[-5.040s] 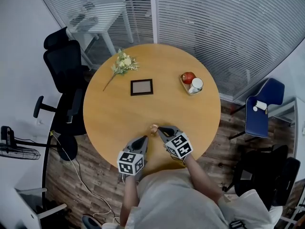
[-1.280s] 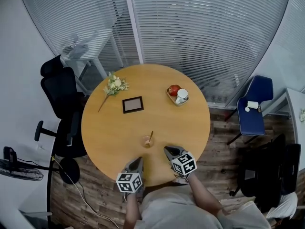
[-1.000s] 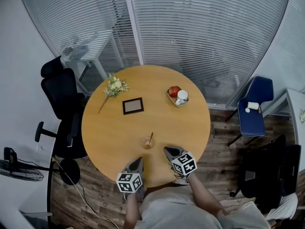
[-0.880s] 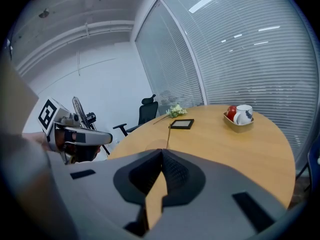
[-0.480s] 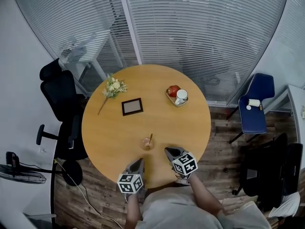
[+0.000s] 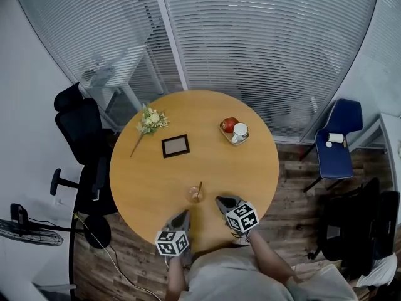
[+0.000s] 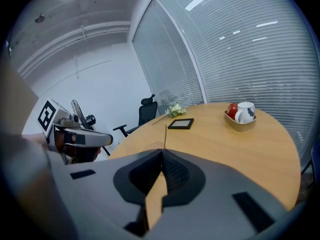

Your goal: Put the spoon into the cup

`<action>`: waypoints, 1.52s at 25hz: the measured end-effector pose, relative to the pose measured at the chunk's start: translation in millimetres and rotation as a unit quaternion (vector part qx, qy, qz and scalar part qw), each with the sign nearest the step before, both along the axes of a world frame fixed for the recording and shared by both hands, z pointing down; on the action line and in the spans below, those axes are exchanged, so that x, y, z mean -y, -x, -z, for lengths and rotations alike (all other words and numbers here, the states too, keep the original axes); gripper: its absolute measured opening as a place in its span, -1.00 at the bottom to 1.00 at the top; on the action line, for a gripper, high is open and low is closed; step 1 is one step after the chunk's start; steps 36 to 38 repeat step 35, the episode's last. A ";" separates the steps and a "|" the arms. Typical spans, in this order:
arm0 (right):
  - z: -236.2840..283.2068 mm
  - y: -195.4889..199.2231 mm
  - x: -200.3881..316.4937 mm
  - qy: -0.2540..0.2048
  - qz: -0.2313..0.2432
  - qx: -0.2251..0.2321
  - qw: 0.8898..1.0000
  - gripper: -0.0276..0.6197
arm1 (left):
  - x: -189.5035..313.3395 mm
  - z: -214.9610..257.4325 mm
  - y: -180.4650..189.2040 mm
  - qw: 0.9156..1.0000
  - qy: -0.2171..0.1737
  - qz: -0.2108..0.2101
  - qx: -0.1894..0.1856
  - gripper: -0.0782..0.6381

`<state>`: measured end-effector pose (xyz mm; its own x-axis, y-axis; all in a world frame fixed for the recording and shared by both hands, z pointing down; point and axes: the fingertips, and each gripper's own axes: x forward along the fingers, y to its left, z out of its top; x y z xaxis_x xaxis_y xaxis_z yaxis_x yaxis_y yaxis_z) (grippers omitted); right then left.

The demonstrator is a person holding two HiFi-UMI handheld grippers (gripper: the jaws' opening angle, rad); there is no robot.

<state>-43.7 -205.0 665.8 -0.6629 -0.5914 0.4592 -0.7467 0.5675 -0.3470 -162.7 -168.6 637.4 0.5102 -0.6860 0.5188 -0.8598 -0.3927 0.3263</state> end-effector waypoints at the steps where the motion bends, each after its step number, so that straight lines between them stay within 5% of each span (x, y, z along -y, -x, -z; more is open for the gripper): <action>1: 0.4 0.1 1.5 -0.001 0.000 -0.001 1.000 -0.92 | 1.5 0.8 -0.1 1.000 -0.001 -0.001 0.000 -0.76; 38: -2.4 -10.1 10.1 -0.005 -0.005 -0.020 1.000 -0.92 | 13.1 -1.7 -2.5 1.000 -0.002 0.001 -0.006 -0.76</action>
